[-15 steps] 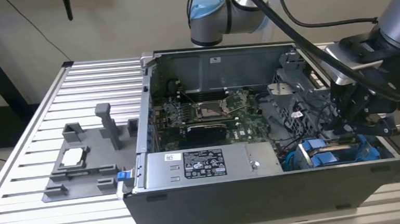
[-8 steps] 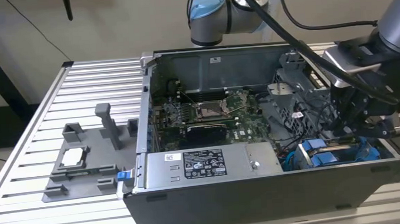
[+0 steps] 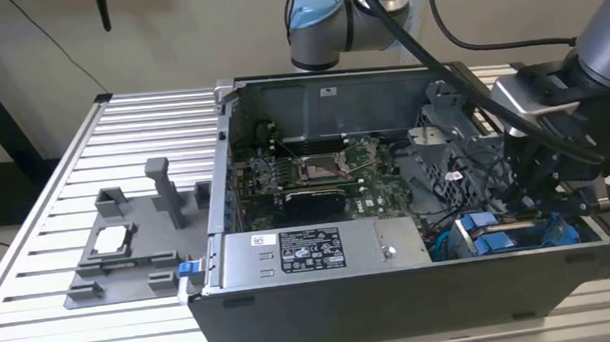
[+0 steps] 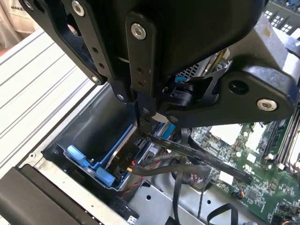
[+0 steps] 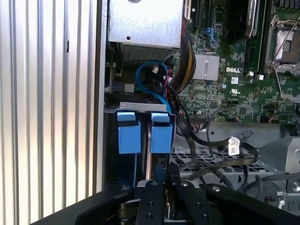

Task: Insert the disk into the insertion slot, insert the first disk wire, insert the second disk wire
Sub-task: 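Insert the second disk wire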

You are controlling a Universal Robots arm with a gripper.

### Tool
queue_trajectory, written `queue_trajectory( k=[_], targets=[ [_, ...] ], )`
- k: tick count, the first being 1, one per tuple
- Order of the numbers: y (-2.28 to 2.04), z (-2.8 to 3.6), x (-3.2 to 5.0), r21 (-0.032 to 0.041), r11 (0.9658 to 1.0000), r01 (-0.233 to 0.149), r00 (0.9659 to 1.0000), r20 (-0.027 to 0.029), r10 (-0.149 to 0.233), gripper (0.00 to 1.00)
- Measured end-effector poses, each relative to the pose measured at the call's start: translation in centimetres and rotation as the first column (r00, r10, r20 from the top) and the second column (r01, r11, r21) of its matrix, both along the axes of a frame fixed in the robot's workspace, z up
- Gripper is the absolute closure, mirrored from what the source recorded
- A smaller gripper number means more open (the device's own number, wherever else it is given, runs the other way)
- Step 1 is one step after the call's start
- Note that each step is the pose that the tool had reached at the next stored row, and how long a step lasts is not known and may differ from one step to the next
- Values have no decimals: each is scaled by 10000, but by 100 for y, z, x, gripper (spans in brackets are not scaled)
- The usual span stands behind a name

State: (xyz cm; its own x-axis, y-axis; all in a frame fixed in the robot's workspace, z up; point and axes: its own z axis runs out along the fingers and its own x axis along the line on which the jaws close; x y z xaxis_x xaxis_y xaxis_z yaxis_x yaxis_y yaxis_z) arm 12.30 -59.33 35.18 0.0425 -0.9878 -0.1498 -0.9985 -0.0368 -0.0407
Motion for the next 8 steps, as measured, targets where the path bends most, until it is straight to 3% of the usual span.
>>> queue_trajectory(
  k=[8],
  targets=[
    [7,-39,3,2,10000,54,10000,-1,-54,84]
  ],
)
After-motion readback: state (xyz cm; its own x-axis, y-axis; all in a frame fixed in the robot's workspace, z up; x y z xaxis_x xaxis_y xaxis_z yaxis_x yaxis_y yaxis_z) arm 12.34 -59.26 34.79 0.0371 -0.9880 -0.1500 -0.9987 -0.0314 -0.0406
